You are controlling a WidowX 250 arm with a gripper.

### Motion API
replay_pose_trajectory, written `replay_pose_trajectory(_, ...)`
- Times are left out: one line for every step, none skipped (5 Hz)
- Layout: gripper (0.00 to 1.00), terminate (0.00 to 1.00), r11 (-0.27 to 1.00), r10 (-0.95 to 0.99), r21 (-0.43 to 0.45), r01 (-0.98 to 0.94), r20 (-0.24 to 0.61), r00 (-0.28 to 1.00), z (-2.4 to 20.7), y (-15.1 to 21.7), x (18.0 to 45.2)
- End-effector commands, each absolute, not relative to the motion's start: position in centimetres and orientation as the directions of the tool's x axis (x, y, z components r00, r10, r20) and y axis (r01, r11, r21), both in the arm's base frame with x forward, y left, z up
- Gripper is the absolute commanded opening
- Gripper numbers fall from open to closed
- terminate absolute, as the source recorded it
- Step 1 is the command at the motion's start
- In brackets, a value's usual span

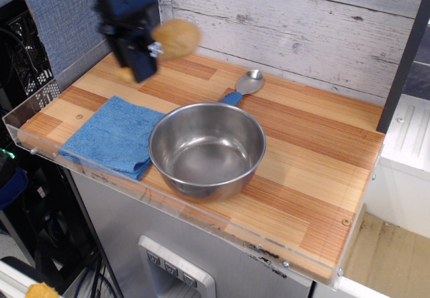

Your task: Pick up the chicken and place it on the blue cloth

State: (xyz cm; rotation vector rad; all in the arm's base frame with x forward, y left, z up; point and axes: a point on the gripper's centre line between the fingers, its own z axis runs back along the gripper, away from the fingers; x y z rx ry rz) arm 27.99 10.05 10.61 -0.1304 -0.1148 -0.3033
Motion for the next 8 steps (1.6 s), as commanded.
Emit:
replay_pose_trajectory(0.00, 0.00, 0.989, -0.023, 0.145, 0.018, 0.034, 0.999, 9.6, 12.3, 24.8)
replay_pose_trajectory(0.00, 0.00, 0.980, 0.040, 0.193, -0.043, 0.020, 0.999, 8.2, 10.8, 24.5)
replay_pose_trajectory(0.00, 0.00, 0.981, 0.034, 0.190, -0.031, -0.016, 0.999, 6.1, 10.7, 24.5)
replay_pose_trajectory(0.00, 0.00, 0.977, 0.048, 0.208, -0.036, -0.054, 0.997, 4.4, 11.9, 24.9)
replay_pose_trajectory(0.00, 0.00, 0.974, 0.072, 0.220, -0.056, -0.066, 0.995, 3.7, 13.6, 25.1)
replay_pose_trajectory(0.00, 0.00, 0.976, 0.079, 0.211, -0.059, -0.085, 0.993, 3.2, 14.4, 25.1)
replay_pose_trajectory(1.00, 0.00, 0.981, 0.030, 0.196, -0.008, -0.113, 0.993, 3.3, 14.3, 25.0)
replay_pose_trajectory(1.00, 0.00, 0.986, -0.019, 0.163, 0.033, -0.086, 0.996, 4.6, 13.8, 24.8)
